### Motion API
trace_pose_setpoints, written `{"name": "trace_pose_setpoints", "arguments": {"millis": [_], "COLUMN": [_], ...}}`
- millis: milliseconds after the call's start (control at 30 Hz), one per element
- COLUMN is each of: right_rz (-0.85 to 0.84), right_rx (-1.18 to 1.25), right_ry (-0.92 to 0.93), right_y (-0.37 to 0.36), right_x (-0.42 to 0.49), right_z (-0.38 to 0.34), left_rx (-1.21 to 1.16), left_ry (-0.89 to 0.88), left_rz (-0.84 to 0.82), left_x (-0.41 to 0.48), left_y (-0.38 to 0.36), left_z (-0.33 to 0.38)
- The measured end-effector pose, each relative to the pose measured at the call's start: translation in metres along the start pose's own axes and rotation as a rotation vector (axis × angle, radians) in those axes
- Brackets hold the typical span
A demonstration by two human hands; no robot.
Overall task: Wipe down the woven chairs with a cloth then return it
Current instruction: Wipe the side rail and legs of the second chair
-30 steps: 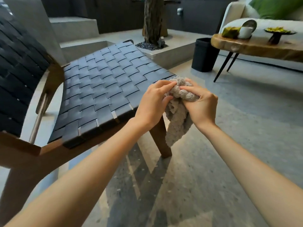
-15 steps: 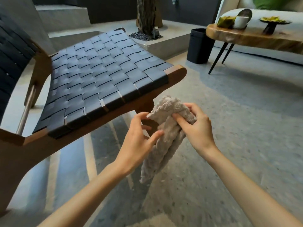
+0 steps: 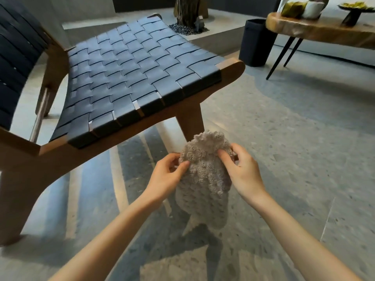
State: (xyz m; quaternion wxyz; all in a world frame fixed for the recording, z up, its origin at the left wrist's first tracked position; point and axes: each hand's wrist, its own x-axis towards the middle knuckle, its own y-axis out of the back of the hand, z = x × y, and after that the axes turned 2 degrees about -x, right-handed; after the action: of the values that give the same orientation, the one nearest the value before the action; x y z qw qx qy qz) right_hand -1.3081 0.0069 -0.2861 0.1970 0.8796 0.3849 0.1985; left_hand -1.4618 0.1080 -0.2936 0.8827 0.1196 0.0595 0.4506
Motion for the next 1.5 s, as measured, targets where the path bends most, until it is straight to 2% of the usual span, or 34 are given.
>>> {"name": "trace_pose_setpoints", "arguments": {"millis": [100, 167, 233, 300, 400, 467, 633, 867, 967, 1067, 1200, 1367, 1433, 1500], "right_rz": [0.024, 0.022, 0.032, 0.036, 0.041, 0.019, 0.015, 0.135, 0.200, 0.259, 0.294, 0.296, 0.243, 0.160], "right_rx": [-0.045, -0.064, -0.062, 0.061, 0.117, 0.100, 0.089, 0.096, 0.149, 0.340, 0.514, 0.606, 0.623, 0.585], "right_ry": [-0.035, -0.089, -0.124, -0.145, -0.082, -0.040, -0.053, -0.099, -0.179, -0.266, -0.375, -0.412, -0.373, -0.259], "right_y": [0.001, 0.001, -0.001, -0.002, -0.002, -0.003, -0.003, 0.001, -0.005, -0.012, -0.029, -0.043, -0.047, -0.048], "right_x": [0.002, 0.003, 0.004, 0.004, 0.006, 0.007, 0.008, 0.019, 0.035, 0.057, 0.082, 0.097, 0.098, 0.096], "right_z": [0.002, 0.004, 0.006, 0.004, -0.003, -0.008, -0.008, -0.004, -0.012, -0.024, -0.022, -0.020, -0.027, -0.032], "left_rx": [0.071, 0.115, 0.162, 0.145, 0.145, 0.181, 0.306, 0.357, 0.102, -0.154, -0.551, -0.533, -0.527, -0.491], "left_ry": [0.052, 0.003, -0.081, -0.103, -0.084, -0.117, -0.126, -0.182, 0.014, 0.181, 0.309, 0.116, 0.081, 0.055], "left_rz": [0.043, 0.036, -0.024, -0.125, -0.310, -0.350, -0.253, 0.138, 0.305, 0.416, 0.414, 0.431, 0.400, 0.345], "left_x": [0.000, 0.000, 0.000, 0.001, 0.002, 0.002, 0.003, 0.014, 0.031, 0.055, 0.074, 0.075, 0.072, 0.070], "left_y": [0.010, 0.017, 0.023, 0.030, 0.034, 0.033, 0.032, 0.030, 0.016, 0.000, -0.018, -0.033, -0.034, -0.033], "left_z": [-0.006, -0.007, -0.007, -0.006, -0.005, -0.006, -0.014, -0.022, -0.012, 0.000, 0.014, 0.015, 0.013, 0.012]}}
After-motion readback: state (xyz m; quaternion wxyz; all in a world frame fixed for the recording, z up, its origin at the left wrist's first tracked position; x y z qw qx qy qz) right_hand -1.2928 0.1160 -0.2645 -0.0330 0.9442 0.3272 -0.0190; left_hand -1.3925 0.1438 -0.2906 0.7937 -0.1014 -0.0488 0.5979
